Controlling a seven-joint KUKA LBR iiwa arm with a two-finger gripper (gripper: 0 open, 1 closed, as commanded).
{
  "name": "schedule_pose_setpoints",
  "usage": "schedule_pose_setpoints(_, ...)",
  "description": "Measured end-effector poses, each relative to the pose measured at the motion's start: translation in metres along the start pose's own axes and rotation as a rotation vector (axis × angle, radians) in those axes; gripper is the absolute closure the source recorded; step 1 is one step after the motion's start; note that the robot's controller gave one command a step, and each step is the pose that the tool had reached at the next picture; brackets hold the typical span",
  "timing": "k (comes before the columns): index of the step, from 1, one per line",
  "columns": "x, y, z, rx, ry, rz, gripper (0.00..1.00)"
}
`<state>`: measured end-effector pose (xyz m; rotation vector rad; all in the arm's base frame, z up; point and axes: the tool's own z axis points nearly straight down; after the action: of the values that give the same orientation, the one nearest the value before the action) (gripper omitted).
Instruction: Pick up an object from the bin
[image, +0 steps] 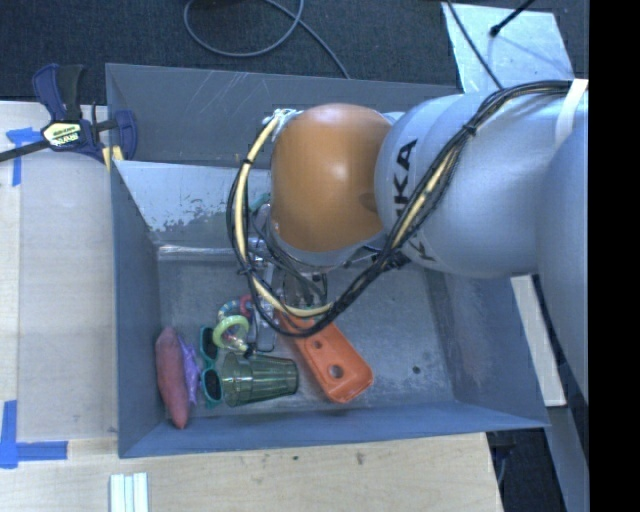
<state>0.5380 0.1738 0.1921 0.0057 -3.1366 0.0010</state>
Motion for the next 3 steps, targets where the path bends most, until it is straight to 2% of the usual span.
schedule_pose_setpoints(1, -0.001, -0.001, -0.005, -0.002, -0.008, 0.003, 0.00)
schedule_pose_setpoints(2, -0.002, -0.024, 0.048, -0.003, -0.010, 0.033, 0.00)
schedule_pose_setpoints(3, -0.004, -0.034, 0.087, 0.000, -0.006, 0.031, 0.00)
